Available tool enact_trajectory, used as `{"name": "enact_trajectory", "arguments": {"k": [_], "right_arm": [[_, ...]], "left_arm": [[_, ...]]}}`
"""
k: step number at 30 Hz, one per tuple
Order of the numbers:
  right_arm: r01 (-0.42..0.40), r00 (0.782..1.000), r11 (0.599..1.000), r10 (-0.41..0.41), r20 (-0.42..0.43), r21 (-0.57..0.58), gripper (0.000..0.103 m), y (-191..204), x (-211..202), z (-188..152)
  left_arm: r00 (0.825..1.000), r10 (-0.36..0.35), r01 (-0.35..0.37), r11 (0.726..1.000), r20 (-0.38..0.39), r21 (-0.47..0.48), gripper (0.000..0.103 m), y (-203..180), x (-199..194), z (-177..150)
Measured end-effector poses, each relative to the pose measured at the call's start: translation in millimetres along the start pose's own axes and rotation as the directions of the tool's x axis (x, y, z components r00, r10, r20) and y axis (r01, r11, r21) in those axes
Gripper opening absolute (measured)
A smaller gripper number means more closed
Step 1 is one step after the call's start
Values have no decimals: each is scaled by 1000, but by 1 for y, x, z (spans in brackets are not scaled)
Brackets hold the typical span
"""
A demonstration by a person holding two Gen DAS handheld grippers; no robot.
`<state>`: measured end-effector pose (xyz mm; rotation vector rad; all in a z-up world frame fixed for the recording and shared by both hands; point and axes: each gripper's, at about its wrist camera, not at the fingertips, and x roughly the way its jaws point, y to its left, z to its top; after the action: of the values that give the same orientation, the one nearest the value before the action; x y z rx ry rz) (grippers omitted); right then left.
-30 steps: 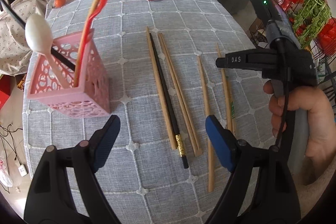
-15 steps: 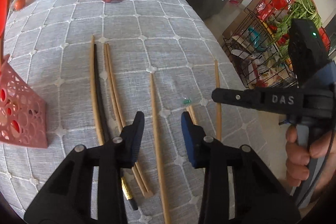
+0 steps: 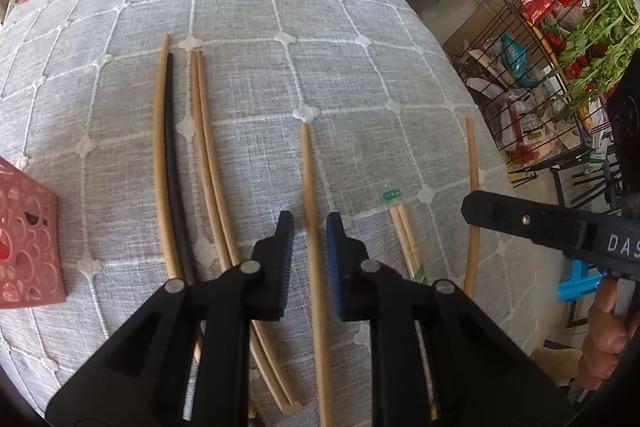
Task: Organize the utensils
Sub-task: 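Grasp a wooden chopstick with the right tool while the left tool grasps another, lift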
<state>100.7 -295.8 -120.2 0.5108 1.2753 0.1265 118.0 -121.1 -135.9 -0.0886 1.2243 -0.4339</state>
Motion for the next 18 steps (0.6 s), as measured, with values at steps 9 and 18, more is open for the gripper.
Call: {"name": "enact_trajectory", "arguments": {"k": [9, 18], "right_arm": [[2, 1000, 999, -2, 15, -39, 6, 12, -7, -8], [16, 992, 989, 2, 124, -144, 6, 39, -45, -22]], "left_arm": [[1000, 13, -13, 999, 14, 45, 7, -4, -14, -4], [986, -20, -2, 991, 168, 134, 7, -16, -83, -17]]}}
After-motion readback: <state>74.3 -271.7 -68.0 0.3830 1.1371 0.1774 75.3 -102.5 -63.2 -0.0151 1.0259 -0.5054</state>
